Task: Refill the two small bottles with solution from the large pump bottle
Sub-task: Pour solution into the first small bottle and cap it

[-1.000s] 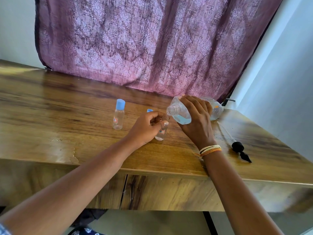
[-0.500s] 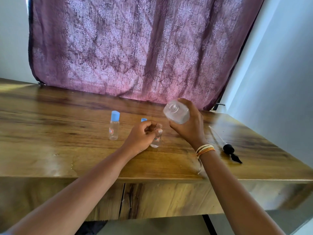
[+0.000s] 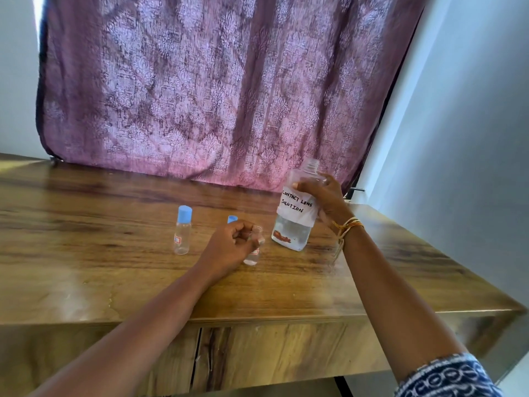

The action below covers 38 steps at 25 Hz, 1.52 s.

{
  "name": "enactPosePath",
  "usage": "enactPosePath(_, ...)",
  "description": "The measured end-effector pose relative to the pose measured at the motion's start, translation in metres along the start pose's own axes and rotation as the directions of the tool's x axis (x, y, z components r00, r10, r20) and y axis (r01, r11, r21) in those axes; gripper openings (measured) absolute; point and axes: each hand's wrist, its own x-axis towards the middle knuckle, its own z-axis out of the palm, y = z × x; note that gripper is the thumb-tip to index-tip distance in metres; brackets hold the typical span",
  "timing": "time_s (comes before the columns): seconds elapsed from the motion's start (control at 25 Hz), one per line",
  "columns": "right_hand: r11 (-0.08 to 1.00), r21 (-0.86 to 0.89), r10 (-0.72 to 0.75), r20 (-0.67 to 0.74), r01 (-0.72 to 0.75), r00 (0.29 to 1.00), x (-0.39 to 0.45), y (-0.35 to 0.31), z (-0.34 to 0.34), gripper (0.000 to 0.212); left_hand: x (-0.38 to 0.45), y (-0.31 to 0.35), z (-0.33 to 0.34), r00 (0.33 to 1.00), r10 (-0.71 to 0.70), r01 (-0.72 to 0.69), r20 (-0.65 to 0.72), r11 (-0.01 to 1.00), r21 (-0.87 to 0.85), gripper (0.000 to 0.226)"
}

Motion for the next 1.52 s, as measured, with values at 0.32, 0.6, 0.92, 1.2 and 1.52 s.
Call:
enactPosePath(0.32,0.992,0.094,0.066,0.143,-0.08,0.988,0.003,0.003,-0.014,0.065,0.0,0.0,-0.001,1.0,-0.002,0.002,-0.002,1.0,0.004,0.025)
enactPosePath(0.6,0.981,-0.113,-0.185,-0.288,0.158,0.94,-0.024,-0.008,0.0,0.076,-0.006,0.006,-0.004,0.988,0.037,-0.026,-0.148,0.996,0.08,0.021)
enactPosePath(0.92,0.828,-0.466,-0.249,0.193,0.312,0.949,-0.042,0.013,0.089,0.01,-0.005,0.001,-0.005,0.958,0.023,0.032,-0.285,0.982,0.187,0.028)
enactPosePath(1.2,0.653,-0.671,0.057,0.505,0.35,0.861,-0.013,0.068,0.11,0.045,-0.003,-0.002,-0.006,0.962,0.047,0.015,-0.269,0.974,0.226,0.024)
enactPosePath(1.52,0.752,-0.615,-0.005,0.355,0.238,0.935,-0.042,0.064,0.08,0.023,-0.003,0.001,-0.006,0.968,0.028,0.02,-0.248,0.982,0.189,0.024)
